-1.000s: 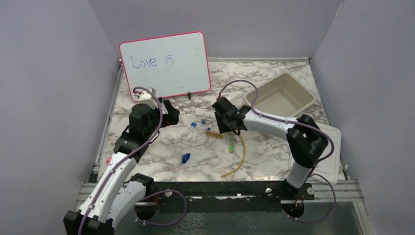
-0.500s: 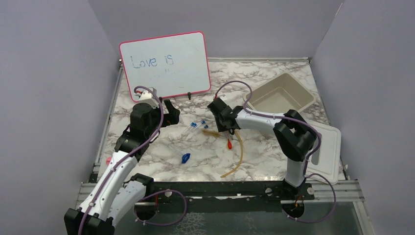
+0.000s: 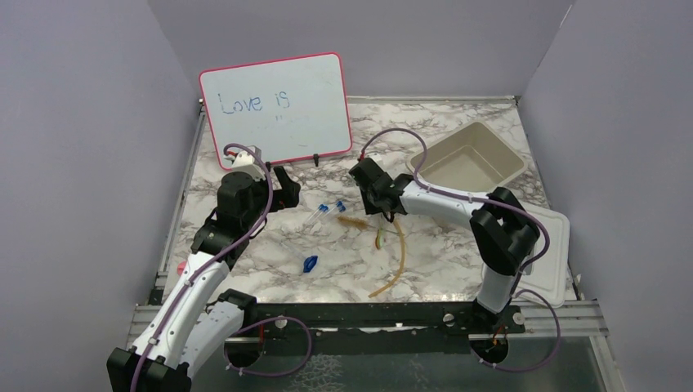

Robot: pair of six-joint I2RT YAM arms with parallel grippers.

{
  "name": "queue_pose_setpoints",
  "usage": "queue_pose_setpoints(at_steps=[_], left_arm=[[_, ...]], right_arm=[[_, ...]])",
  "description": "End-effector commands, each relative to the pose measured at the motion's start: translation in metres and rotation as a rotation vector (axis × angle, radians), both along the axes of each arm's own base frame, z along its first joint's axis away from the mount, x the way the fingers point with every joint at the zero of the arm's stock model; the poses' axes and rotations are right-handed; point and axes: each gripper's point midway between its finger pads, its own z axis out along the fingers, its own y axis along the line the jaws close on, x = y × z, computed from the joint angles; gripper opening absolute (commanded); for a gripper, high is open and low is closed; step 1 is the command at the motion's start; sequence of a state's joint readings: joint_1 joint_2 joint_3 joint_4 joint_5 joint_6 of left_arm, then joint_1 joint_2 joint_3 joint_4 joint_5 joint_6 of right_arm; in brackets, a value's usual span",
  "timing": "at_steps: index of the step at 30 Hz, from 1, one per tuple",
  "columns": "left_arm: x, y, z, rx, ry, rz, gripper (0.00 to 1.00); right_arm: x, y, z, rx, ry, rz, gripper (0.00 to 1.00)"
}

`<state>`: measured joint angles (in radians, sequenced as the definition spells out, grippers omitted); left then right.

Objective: Organize the chemistry lab equipment

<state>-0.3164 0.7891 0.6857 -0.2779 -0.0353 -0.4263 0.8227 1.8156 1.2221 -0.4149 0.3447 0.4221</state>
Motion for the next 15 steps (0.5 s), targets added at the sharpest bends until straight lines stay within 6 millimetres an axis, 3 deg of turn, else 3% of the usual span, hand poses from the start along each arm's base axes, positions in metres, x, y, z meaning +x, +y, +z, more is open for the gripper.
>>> queue_pose_setpoints(at_steps=[1, 10, 15], left_arm=[[0.0, -0.001, 0.006, -0.01, -0.03, -0.003, 0.99], [-0.001, 0.0, 0.006, -0.007, -0.028, 0.003, 0.99], [0.0, 0.001, 0.004, -0.002, -0.023, 0.005, 0.99]], right_arm=[[0.011, 0.007, 0.025, 0.043, -0.079, 0.008, 0.27], [0.008, 0.014, -0.005, 0.025, -0.038, 0.075, 0.29], [0.005, 0.025, -0.004, 0.057, -0.019, 0.117, 0.42]])
